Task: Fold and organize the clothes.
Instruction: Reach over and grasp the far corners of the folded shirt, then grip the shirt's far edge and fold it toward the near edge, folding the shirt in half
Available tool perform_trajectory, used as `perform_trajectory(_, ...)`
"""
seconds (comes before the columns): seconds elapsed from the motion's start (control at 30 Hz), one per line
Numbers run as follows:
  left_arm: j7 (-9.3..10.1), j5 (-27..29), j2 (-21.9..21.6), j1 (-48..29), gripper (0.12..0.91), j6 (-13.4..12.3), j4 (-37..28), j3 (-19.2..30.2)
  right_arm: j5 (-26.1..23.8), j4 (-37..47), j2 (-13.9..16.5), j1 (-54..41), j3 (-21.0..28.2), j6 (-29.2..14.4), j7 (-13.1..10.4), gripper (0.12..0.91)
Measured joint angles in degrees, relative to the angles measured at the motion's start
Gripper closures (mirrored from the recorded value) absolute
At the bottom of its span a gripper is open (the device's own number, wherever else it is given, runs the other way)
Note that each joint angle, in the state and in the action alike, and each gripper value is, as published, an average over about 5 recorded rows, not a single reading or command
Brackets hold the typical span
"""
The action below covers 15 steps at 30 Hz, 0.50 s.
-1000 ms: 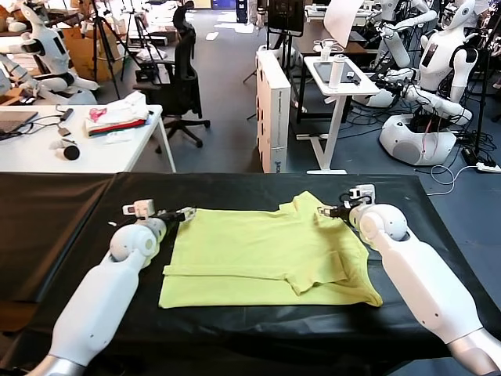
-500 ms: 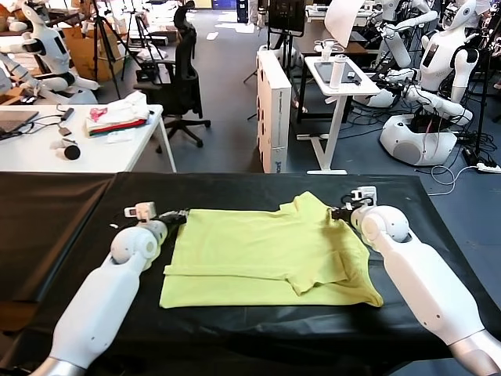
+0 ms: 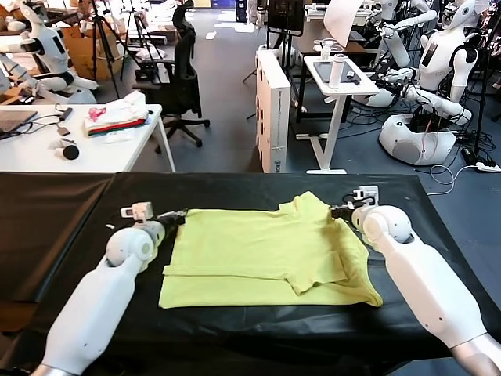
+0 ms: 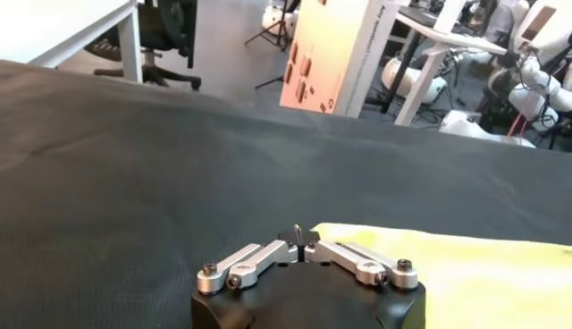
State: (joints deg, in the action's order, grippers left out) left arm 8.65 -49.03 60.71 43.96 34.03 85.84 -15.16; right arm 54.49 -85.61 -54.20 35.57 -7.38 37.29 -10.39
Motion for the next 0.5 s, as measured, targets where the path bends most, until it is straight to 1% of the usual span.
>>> perform_trajectory(0.13, 0.38, -1.5, -1.3, 1.8, 0.883, 0.0, 3.1, -1.5, 0.8, -2.9, 1.2, 2.2, -1.7, -0.2, -0.1, 0.886)
perform_trajectory(0.3, 0.14, -2.7, -3.1, 6.0, 0.883, -0.1, 7.9, -4.1, 1.8, -6.7, 2.9, 6.0, -4.0, 0.6, -0.5, 0.886)
perform_trajectory(0.4, -0.06, -3.0, -4.2, 9.1, 0.883, -0.3, 11.0, -5.8, 3.2, -9.2, 4.1, 8.5, -5.5, 1.4, -1.3, 0.886)
perform_trajectory(0.5, -0.06, -3.5, -5.1, 12.4, 0.883, -0.3, 14.1, -7.7, 4.8, -12.4, 5.6, 11.1, -7.2, 2.4, -2.8, 0.886)
